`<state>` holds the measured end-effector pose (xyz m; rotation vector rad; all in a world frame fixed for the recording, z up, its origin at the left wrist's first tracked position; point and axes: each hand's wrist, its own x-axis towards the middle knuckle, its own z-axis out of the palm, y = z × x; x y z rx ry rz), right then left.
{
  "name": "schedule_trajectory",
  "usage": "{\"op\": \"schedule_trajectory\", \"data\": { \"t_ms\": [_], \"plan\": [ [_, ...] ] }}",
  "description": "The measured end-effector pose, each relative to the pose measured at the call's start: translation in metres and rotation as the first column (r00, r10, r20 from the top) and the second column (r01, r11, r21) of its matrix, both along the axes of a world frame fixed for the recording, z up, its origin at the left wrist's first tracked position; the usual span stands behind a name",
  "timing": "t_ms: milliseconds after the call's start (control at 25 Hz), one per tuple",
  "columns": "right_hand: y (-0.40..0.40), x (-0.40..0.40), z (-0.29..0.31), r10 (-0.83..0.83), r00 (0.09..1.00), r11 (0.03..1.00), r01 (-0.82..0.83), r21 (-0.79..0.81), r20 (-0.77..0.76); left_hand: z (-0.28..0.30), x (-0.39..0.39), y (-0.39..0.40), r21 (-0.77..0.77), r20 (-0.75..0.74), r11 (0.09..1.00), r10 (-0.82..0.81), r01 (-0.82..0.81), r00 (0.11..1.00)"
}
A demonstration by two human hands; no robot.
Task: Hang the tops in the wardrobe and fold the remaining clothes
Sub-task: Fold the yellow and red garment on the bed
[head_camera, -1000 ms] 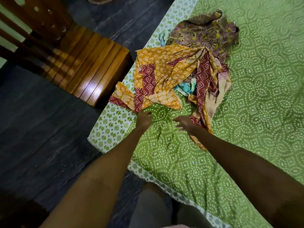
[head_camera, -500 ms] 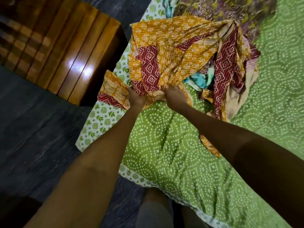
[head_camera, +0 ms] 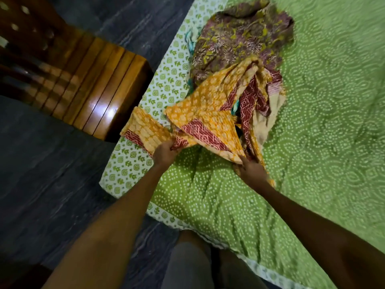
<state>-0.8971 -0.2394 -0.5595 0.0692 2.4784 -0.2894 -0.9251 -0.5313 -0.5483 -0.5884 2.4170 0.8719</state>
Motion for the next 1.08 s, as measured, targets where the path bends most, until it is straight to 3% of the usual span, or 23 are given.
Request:
{"op": "schedule_trajectory", "data": {
  "t_ms": [80,200,280,360,520,600,720,840,920,960,1000,1080],
  "plan": [
    [0.039,0.031,0.013,-0.252,0.968,0.967,0.252,0.019,-0.017,0.016,0.037,0.004,-0.051,0.047,0.998,-0.042,0.044,0.998],
    [0.11,0.066,0.028,-0.614,0.785,0.787,0.616,0.009,-0.081,0.031,0.097,-0.007,-0.132,0.143,0.989,-0.055,0.074,0.988],
    [0.144,0.082,0.031,-0.664,0.739,0.739,0.671,0.05,-0.114,0.029,0.126,-0.013,-0.165,0.179,0.983,-0.053,0.083,0.982],
    [0.159,0.089,0.029,-0.653,0.755,0.751,0.656,0.083,-0.055,0.021,0.14,-0.011,-0.15,0.19,0.987,-0.031,0.061,0.981],
    [0.143,0.086,0.027,-0.495,0.865,0.862,0.477,0.171,0.084,0.021,0.142,0.018,-0.071,0.12,0.988,0.144,-0.136,0.982],
    [0.109,0.082,0.022,-0.329,0.944,0.943,0.326,0.07,0.033,0.021,0.137,0.03,0.026,0.167,0.967,0.247,-0.254,0.955],
    [0.048,0.077,0.009,-0.019,0.999,0.982,0.027,-0.185,0.045,0.028,0.124,0.056,0.304,0.325,0.758,0.487,-0.577,0.811],
    [0.002,0.074,-0.009,0.256,0.96,0.962,-0.241,-0.129,0.111,0.044,0.109,0.078,0.412,0.44,0.56,0.568,-0.719,0.695],
    [-0.006,0.063,-0.013,0.147,0.981,0.982,-0.128,-0.142,0.129,0.061,0.094,0.082,0.498,0.474,0.583,0.437,-0.642,0.764],
    [-0.004,0.056,-0.009,0.01,0.994,0.973,0.016,-0.23,0.111,0.065,0.088,0.078,0.534,0.433,0.65,0.339,-0.541,0.835],
    [0.001,0.049,-0.004,-0.145,0.985,0.924,0.17,-0.343,0.096,0.067,0.083,0.071,0.554,0.369,0.728,0.219,-0.403,0.903],
    [0.02,0.032,0.015,-0.438,0.895,0.715,0.402,-0.572,0.08,0.074,0.067,0.053,0.469,0.245,0.879,-0.037,-0.085,0.969]
  ]
}}
